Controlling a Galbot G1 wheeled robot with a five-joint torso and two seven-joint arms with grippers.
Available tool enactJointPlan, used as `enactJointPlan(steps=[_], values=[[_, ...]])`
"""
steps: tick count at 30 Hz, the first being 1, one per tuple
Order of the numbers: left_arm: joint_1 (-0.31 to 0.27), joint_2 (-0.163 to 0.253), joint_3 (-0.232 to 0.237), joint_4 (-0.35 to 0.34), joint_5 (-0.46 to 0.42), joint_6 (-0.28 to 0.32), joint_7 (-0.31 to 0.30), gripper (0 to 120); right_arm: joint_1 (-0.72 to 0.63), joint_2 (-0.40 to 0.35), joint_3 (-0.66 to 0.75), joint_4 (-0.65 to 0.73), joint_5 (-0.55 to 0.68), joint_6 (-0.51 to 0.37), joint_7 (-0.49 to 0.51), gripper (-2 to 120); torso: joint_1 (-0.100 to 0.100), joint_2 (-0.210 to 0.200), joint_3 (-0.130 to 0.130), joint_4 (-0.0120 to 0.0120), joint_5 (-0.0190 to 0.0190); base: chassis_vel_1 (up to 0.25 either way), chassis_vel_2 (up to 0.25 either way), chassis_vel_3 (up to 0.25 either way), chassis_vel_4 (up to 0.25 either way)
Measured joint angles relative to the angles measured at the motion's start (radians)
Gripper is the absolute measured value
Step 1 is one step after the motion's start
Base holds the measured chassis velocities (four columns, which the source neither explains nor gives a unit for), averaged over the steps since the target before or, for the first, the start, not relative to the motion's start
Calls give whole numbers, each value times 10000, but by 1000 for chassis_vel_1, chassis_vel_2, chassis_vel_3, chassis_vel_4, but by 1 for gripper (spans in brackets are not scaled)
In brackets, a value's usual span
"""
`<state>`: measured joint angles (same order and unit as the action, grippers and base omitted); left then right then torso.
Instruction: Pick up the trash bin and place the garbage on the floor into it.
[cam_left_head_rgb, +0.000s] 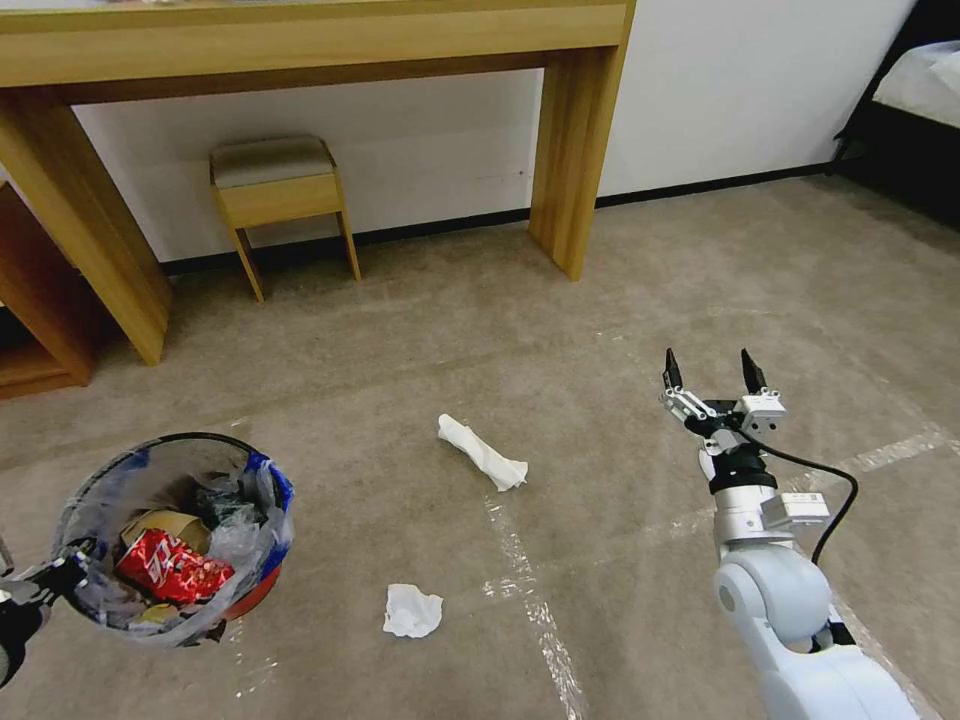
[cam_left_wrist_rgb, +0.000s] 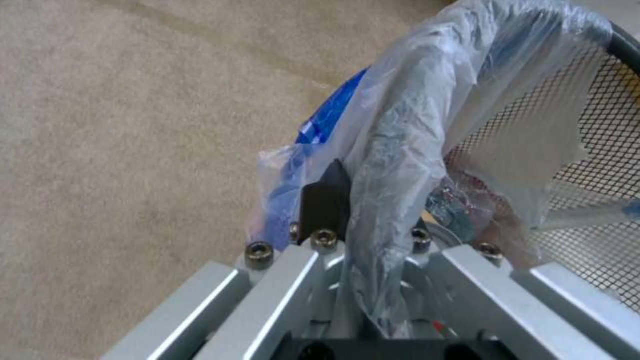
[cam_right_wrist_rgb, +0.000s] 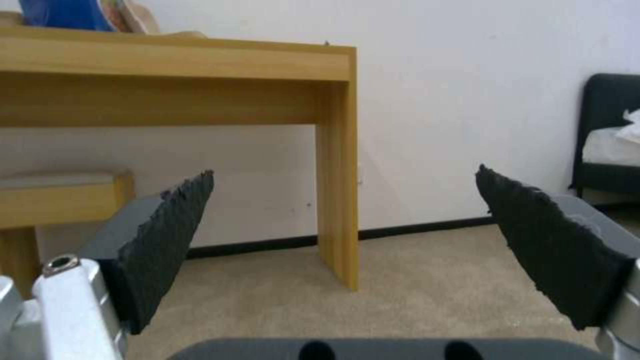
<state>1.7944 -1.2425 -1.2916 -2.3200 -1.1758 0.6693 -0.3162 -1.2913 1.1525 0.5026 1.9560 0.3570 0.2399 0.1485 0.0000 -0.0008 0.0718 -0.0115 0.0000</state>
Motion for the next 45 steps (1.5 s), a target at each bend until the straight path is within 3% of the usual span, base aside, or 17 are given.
enactJointPlan(steps=[8, 11, 14, 16, 17, 18, 20, 21, 24, 25, 27, 28, 30, 33, 34, 38, 45], values=[[4, -12, 48, 0, 33, 0, 6, 1, 198, -583, -374, 177, 355, -900, 89, 100, 0, 0, 0, 0, 1, 0, 0, 0, 0], [27, -38, 107, -9, 88, 0, 6, 1, 463, -986, -731, 413, 972, -1915, 190, 100, 0, 0, 1, -3, 0, 0, 0, 0, 0], [69, -58, 172, -54, 158, 7, 7, 1, 1235, -1695, -1524, 680, 1780, -3664, 270, 100, 0, 0, 2, 2, 0, 0, 0, 0, 0], [70, -58, 175, -54, 165, 9, 7, 1, 1381, -1795, -1666, 710, 1934, -3909, 293, 100, 0, 1, 2, -1, 0, 0, 0, 0, 0], [69, -57, 186, -53, 188, 13, 7, 1, 1983, -2169, -2161, 810, 2639, -4976, 359, 100, 0, 0, 2, 2, 0, 0, 0, 0, 0], [69, -57, 186, -53, 188, 13, 7, 1, 1983, -2169, -2161, 810, 2639, -4976, 359, 100, 0, 0, 2, 2, 0, 0, 0, 0, 0], [84, -53, 230, -6, 266, 13, 40, 1, 2718, -2702, -2728, 889, 3821, -6408, 208, 100, 0, 0, 2, 2, 0, 0, 0, 0, 0], [84, -53, 230, -6, 266, 13, 40, 1, 2718, -2702, -2728, 889, 3821, -6408, 208, 100, 0, 0, 2, 2, 0, 0, 0, 0, 0], [30, -71, 308, 64, 363, 14, 64, 1, 3275, -3221, -3272, 793, 4214, -7238, -540, 100, 0, 0, 2, 2, 0, 0, 0, 0, 0], [-18, -84, 356, 100, 396, 14, 67, 1, 3518, -3565, -3567, 654, 4002, -7501, -1420, 100, 0, 0, 2, 2, 1, 0, 0, 0, 0], [-86, -94, 440, 152, 461, 14, 71, 1, 3847, -4041, -3958, 389, 3304, -7653, -2882, 100, 0, 0, 2, -2, 0, 0, 0, 0, 0], [-86, -94, 440, 152, 461, 14, 71, 1, 3847, -4041, -3958, 389, 3304, -7653, -2882, 100, 0, 0, 2, -2, 0, 0, 0, 0, 0], [-199, -144, 573, 217, 568, 14, 72, 1, 4283, -4729, -4436, 15, 2242, -7653, -5388, 100, 0, 1, 2, -3, -1, 0, 0, 0, 0], [-232, -173, 627, 236, 607, 14, 72, 1, 4445, -4907, -4635, -126, 1911, -7506, -6107, 100, 0, 1, 2, -3, 0, 0, 0, 0, 0], [-278, -223, 712, 263, 694, 13, 76, 1, 4755, -5118, -5023, -371, 1450, -7103, -6968, 100, 0, 1, 2, -2, 1, 0, 0, 0, 0], [-323, -303, 826, 326, 833, 10, 86, 1, 5548, -5475, -6049, -665, 762, -6542, -7942, 100, 0, 1, 1, 1, 2, 0, 0, 0, 0], [-404, -389, 916, 433, 933, -4, 109, 1, 6972, -5503, -8178, -882, 222, -6733, -7806, 100, 0, 1, 2, -1, -1, 0, 0, 0, 0]])
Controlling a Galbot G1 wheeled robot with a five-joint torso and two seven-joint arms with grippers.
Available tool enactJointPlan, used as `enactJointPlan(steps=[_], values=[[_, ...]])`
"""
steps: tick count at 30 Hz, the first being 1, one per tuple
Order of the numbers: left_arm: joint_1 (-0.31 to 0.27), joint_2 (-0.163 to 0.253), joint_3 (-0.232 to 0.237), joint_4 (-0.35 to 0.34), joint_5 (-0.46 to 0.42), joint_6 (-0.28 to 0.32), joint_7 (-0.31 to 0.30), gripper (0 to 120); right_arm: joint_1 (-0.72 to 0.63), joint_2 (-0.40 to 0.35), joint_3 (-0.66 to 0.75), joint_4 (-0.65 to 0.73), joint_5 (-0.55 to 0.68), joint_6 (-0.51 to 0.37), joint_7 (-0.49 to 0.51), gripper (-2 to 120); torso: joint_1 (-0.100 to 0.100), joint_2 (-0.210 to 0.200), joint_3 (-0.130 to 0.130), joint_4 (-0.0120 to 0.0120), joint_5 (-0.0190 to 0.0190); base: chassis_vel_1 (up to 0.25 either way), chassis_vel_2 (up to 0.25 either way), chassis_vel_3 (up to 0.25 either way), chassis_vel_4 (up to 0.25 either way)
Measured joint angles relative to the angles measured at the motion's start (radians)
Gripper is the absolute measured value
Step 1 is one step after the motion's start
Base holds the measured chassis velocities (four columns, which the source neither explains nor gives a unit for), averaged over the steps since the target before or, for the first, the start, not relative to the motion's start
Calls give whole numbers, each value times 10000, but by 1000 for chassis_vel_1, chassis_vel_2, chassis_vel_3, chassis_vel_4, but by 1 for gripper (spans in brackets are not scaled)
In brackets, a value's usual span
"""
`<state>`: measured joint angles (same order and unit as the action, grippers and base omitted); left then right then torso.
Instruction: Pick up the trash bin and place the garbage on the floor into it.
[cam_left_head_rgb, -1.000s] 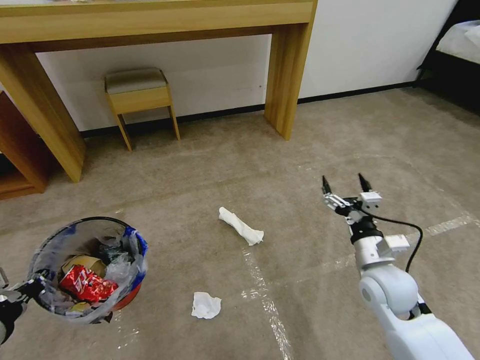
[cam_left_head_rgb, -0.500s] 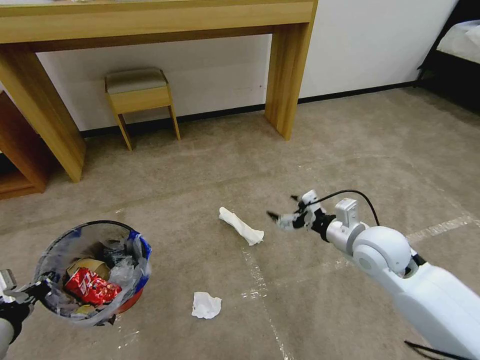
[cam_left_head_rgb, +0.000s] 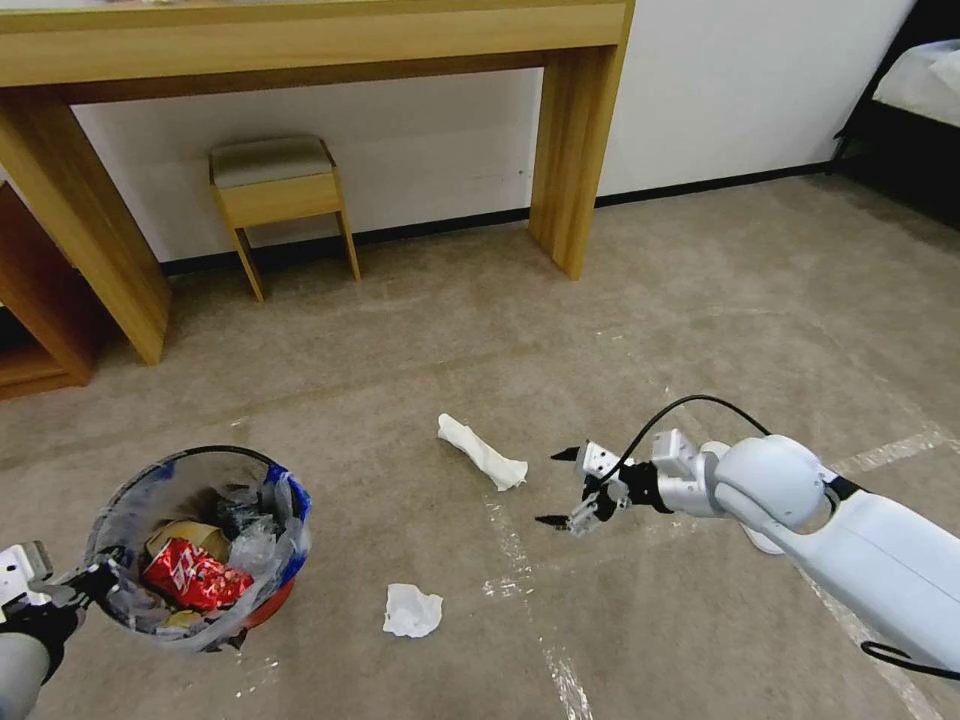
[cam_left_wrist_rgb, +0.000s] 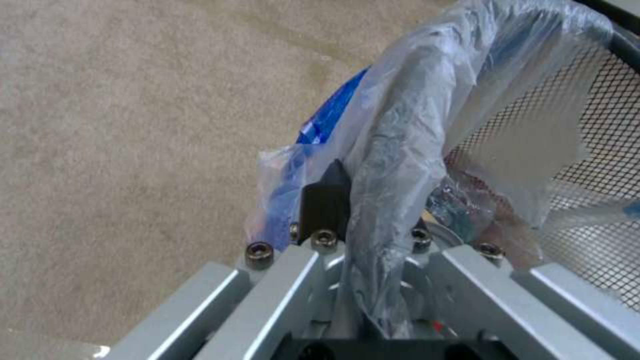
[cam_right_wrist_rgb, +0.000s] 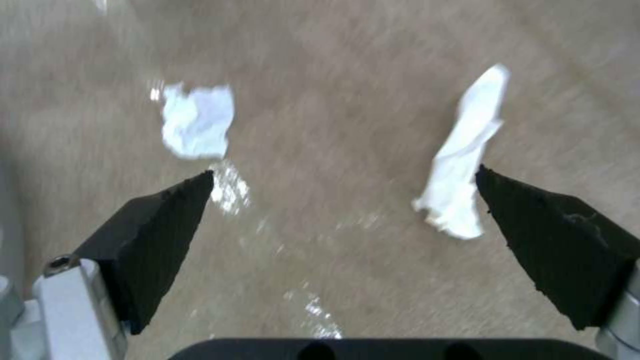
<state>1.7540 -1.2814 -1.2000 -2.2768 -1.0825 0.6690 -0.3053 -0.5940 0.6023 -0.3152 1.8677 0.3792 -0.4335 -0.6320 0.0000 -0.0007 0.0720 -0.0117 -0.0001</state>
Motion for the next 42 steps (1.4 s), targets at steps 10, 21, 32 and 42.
enactJointPlan(steps=[10, 21, 32, 42], values=[[-71, -85, -65, 247, 81, -23, 41, 1, 2239, 1557, -3309, -1203, -552, -806, 402, 100, 0, 0, 0, 3, 0, 0, 0, 0, 0], [-257, -208, -139, 660, 182, -66, 173, 1, 2481, 2316, -4373, -2071, -1042, -1483, 1072, 100, 0, 0, 0, 1, -1, 0, 0, 0, 0], [-401, -158, 18, 753, 270, -72, 141, 1, 2101, 2211, -4257, -2021, -1154, -1476, 1263, 100, 0, 0, -1, 1, 1, 0, 0, 0, 0], [-380, -185, 36, 732, 298, -72, 127, 1, 2606, 2692, -4382, -2357, -522, -1109, 1695, 100, 1, 0, 0, 4, 0, 0, 0, 0, 0]])
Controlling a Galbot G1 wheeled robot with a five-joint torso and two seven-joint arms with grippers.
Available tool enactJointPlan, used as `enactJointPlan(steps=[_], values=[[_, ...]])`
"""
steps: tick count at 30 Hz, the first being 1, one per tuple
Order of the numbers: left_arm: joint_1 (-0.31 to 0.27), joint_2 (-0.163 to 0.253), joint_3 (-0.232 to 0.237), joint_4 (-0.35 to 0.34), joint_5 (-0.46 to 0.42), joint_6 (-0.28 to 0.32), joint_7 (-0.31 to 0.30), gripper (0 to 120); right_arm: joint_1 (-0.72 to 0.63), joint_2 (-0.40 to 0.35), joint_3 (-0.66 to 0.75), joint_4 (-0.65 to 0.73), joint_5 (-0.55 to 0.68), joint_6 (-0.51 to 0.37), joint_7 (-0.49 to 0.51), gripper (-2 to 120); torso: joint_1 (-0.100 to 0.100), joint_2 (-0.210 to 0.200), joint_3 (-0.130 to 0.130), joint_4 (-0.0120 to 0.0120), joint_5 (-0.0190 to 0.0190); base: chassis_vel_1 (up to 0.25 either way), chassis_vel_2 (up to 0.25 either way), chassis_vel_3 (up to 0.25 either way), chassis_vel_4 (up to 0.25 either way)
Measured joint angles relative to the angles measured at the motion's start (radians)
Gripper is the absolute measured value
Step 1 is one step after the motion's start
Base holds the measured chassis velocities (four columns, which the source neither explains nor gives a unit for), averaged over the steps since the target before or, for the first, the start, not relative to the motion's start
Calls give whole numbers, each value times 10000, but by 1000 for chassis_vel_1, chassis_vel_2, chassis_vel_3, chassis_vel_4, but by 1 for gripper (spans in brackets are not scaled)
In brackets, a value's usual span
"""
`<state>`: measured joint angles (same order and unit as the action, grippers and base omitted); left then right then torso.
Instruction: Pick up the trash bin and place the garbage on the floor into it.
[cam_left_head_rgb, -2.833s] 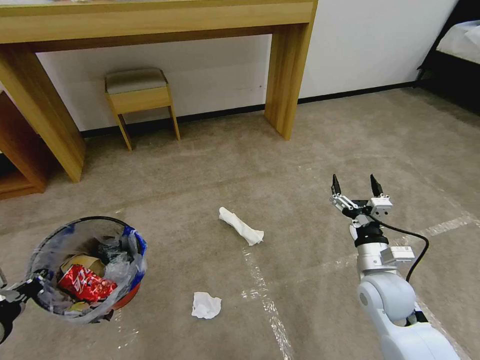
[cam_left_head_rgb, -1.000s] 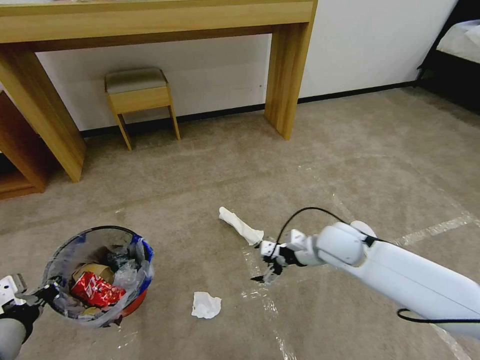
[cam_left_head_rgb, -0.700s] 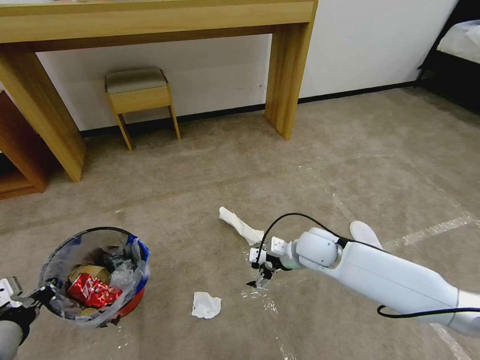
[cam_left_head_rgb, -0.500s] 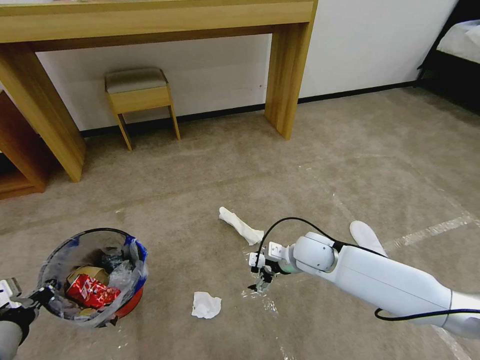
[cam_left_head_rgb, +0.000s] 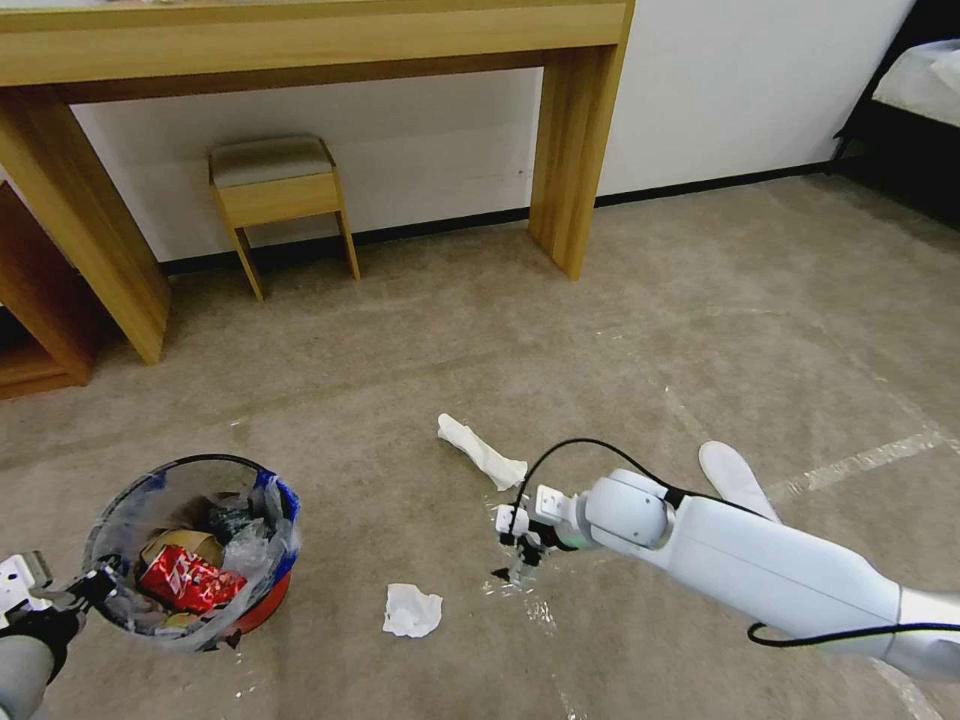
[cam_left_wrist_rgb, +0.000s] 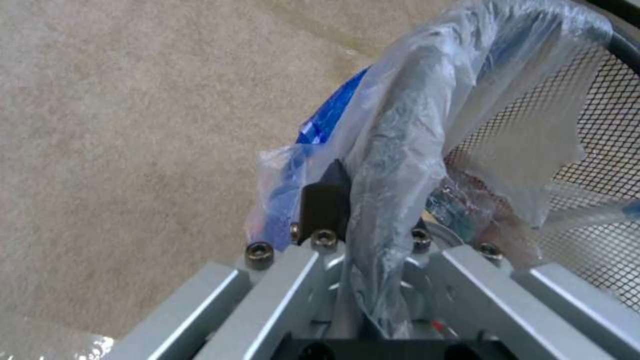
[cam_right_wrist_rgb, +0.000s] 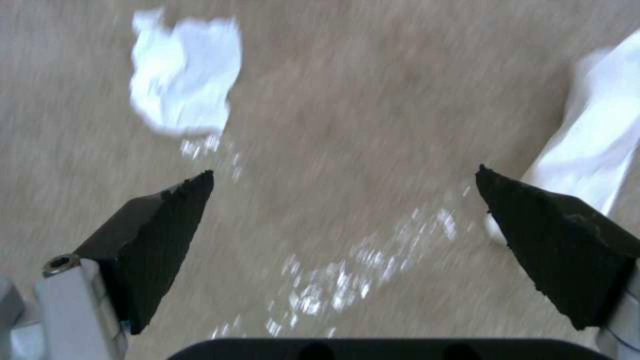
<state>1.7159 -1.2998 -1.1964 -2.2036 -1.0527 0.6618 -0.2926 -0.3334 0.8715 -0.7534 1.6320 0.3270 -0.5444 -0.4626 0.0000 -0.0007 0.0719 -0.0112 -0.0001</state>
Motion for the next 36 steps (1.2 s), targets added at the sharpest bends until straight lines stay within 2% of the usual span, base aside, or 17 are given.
enactJointPlan(steps=[6, 10, 22, 36], values=[[126, 20, -143, -42, -4, 0, -12, 1, 456, 604, -211, -562, 863, 467, 761, 100, 0, 0, 0, -1, -1, 0, 0, 0, 0], [174, 45, -194, -78, -21, 3, -23, 1, 576, 878, -410, -828, 1089, 659, 933, 100, 0, 0, 0, -4, -1, 0, 0, 0, 0], [157, 148, -265, 26, -67, 11, -46, 1, 564, 1533, -1132, -1334, 1705, 1169, 1131, 100, 0, 0, 0, -3, 0, 0, 0, 0, 0], [131, 220, -294, 93, -114, 25, -109, 1, 201, 1795, -1388, -1630, 2232, 1753, 1081, 100, 0, 0, 0, -3, 0, 0, 0, 0, 0]])
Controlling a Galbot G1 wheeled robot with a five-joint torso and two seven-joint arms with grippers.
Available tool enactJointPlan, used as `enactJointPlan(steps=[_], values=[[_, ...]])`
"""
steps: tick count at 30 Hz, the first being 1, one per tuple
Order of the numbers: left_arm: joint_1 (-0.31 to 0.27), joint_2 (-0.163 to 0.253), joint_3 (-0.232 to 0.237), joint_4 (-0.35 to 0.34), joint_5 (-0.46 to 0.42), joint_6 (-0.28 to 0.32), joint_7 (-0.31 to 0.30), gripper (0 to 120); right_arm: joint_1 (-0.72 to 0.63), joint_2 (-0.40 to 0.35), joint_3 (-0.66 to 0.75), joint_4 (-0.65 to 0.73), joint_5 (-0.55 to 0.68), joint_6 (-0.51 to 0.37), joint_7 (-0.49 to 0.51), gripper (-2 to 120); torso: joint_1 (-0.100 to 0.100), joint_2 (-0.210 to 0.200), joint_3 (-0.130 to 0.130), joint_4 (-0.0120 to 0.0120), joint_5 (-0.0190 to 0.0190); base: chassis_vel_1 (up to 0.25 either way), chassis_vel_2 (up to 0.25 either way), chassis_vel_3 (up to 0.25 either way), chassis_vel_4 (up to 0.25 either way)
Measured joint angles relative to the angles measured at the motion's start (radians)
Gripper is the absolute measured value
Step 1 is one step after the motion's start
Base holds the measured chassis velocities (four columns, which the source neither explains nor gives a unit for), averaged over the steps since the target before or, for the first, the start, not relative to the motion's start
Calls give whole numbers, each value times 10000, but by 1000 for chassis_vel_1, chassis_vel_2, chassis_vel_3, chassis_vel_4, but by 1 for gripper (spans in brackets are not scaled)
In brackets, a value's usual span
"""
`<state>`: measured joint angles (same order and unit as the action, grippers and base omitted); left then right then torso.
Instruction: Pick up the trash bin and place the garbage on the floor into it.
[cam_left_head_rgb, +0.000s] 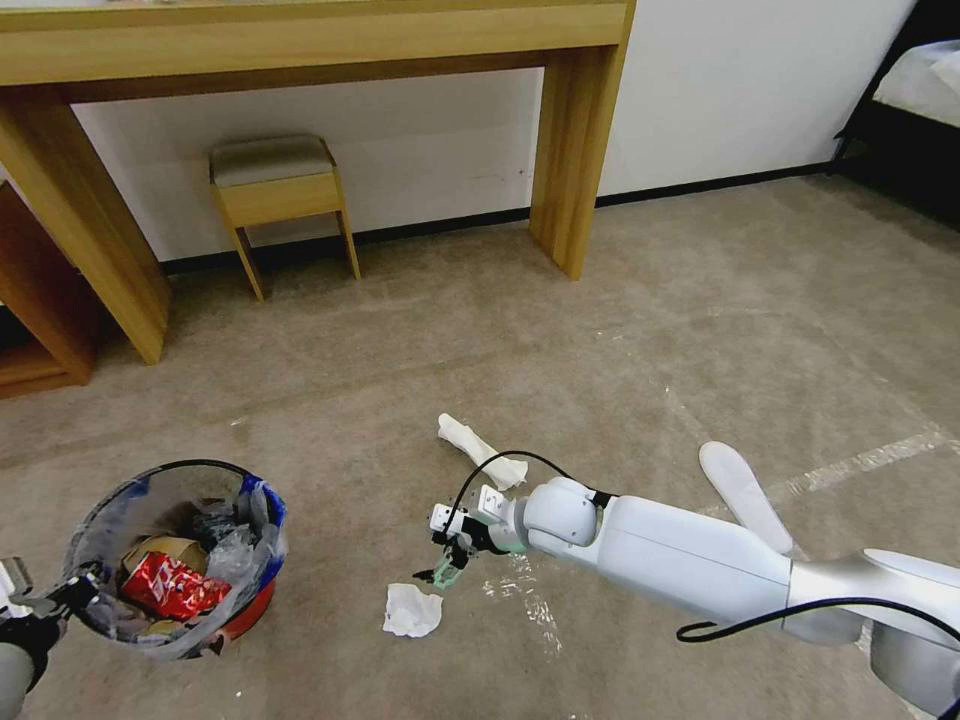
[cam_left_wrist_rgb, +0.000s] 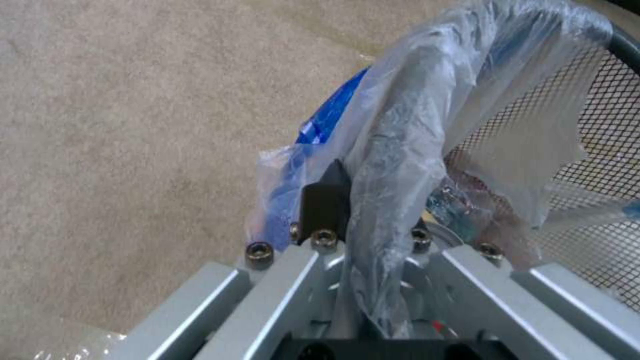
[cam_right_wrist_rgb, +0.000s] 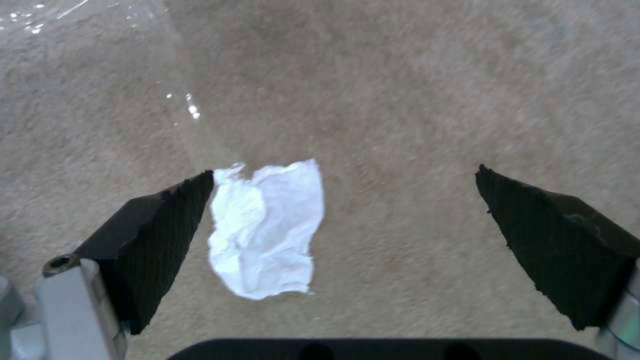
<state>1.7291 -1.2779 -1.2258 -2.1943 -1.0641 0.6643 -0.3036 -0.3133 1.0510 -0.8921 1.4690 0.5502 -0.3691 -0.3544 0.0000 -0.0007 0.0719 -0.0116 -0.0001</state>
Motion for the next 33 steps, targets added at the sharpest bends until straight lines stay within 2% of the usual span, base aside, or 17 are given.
enactJointPlan(steps=[13, 33], values=[[69, 47, -34, -65, -87, 22, -71, 1, -521, -47, -156, -57, 322, -206, 320, 100, 0, 0, 0, 0, 0, 0, 0, 0, 0], [215, 79, -139, -248, -209, 28, -75, 1, -629, 909, -374, -1092, 304, -61, 411, 100, -1, 0, 0, 1, 0, 0, 0, 0, 0]])
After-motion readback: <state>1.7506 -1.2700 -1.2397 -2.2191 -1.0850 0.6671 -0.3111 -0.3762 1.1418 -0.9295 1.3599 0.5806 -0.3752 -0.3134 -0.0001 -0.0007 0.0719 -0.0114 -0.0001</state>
